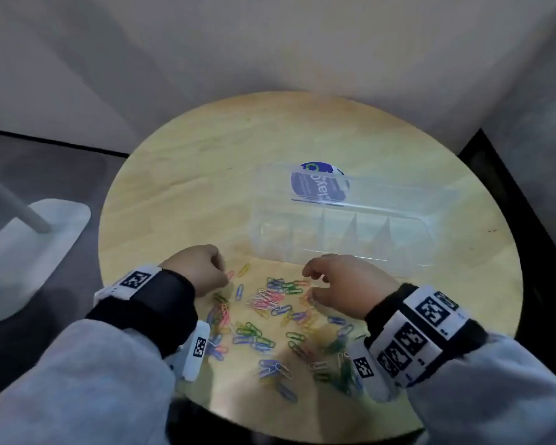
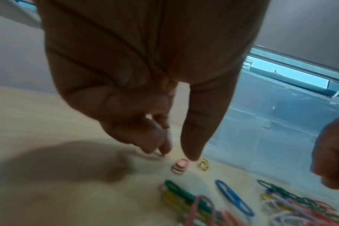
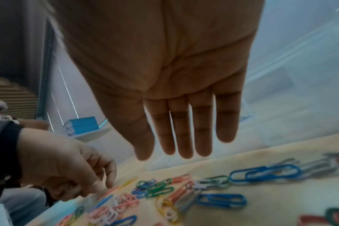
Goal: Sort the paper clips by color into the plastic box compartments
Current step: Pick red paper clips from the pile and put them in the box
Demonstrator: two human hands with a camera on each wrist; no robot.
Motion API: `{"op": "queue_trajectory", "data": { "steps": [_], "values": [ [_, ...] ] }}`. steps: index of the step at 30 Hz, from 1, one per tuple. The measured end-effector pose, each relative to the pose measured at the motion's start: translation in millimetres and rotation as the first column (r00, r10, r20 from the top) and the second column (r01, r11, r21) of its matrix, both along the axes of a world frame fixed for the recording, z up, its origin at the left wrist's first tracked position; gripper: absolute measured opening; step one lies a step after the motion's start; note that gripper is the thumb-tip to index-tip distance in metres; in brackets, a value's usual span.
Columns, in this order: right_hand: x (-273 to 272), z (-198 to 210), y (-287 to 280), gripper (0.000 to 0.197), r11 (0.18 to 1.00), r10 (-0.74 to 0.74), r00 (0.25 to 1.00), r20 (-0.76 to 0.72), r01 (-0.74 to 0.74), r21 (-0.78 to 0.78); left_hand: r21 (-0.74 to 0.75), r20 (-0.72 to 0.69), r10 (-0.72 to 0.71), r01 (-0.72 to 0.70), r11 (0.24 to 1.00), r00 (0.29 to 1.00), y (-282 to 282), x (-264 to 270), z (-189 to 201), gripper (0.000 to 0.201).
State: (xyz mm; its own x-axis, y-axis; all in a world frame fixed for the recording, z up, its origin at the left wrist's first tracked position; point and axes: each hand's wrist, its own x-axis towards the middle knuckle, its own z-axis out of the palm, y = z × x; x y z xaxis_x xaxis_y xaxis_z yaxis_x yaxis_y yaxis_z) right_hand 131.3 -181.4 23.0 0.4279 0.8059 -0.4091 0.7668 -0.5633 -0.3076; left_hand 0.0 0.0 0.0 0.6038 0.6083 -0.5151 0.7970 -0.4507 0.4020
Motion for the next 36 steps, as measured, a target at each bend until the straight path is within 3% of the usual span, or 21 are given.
{"op": "queue_trajectory", "data": {
  "steps": [4,9,14,17,21,24,25,26,27,28,29,30,32,34,36],
  "values": [
    [4.6,-15.2,15.8,0.037,0.993,0.051,0.998,0.045,-0.045,-0.112,0.02,-0.023,-0.016,0.016,1.0,1.0,10.7,4.6,-12.1,0.017],
    [-0.8,-29.0,24.9,0.014,0.99,0.116,0.986,0.119,-0.104,-0.098,0.03,-0.01,-0.075,0.076,0.997,0.997,6.6,9.8,-14.4,0.018],
    [0.1,-35.7,22.3,0.019,0.985,0.121,0.984,0.131,-0.103,-0.138,0.031,-0.042,-0.114,0.115,0.993,0.993,-1.5,9.7,-6.5,0.017],
    [0.5,-36.0,20.6,0.021,0.985,0.104,0.985,0.139,-0.083,-0.152,0.008,0.018,-0.106,0.106,0.994,0.994,-5.3,9.6,2.9,0.016],
    [3.1,-23.1,13.7,0.016,0.992,0.061,0.994,0.093,-0.05,-0.117,-0.231,0.241,0.005,0.052,0.972,0.971,-6.7,11.9,17.2,0.021],
    [11.9,-5.2,0.2,0.01,0.987,-0.145,0.984,-0.107,0.152,0.06,-0.526,0.363,0.206,0.017,0.85,0.909,-11.3,14.2,25.2,0.021],
    [14.0,-0.1,-6.1,0.011,0.953,-0.243,0.93,-0.276,0.283,0.113,-0.609,0.36,0.263,0.012,0.793,0.895,-13.1,15.2,27.6,0.021],
    [15.6,4.4,-12.5,0.016,0.891,-0.322,0.808,-0.494,0.435,0.129,-0.669,0.343,0.297,0.01,0.743,0.891,-14.2,16.5,29.1,0.022],
    [16.3,8.0,-18.1,0.021,0.81,-0.359,0.624,-0.694,0.577,0.1,-0.71,0.323,0.308,0.013,0.704,0.895,-15.8,17.9,30.6,0.025],
    [16.6,9.2,-22.9,0.026,0.736,-0.358,0.452,-0.817,0.675,0.052,-0.732,0.306,0.308,0.017,0.681,0.901,-17.2,18.8,30.6,0.029],
    [16.5,9.2,-26.0,0.028,0.685,-0.353,0.345,-0.87,0.728,0.011,-0.741,0.295,0.302,0.018,0.671,0.906,-19.4,19.6,31.5,0.031],
    [16.1,7.4,-27.1,0.029,0.664,-0.361,0.302,-0.882,0.747,-0.015,-0.735,0.283,0.296,0.008,0.678,0.913,-21.6,20.9,31.3,0.031],
    [14.1,3.3,-24.0,0.029,0.71,-0.393,0.362,-0.845,0.703,-0.029,-0.676,0.248,0.287,-0.047,0.735,0.925,-24.4,23.6,28.4,0.023],
    [10.7,-0.8,-16.7,0.028,0.819,-0.401,0.539,-0.741,0.573,-0.026,-0.502,0.225,0.164,-0.03,0.864,0.961,-25.3,24.7,24.9,0.013],
    [7.7,-1.0,-9.4,0.022,0.916,-0.349,0.763,-0.544,0.401,-0.026,-0.227,0.158,-0.082,0.117,0.967,0.984,-27.1,23.5,21.5,0.006]
  ]
}}
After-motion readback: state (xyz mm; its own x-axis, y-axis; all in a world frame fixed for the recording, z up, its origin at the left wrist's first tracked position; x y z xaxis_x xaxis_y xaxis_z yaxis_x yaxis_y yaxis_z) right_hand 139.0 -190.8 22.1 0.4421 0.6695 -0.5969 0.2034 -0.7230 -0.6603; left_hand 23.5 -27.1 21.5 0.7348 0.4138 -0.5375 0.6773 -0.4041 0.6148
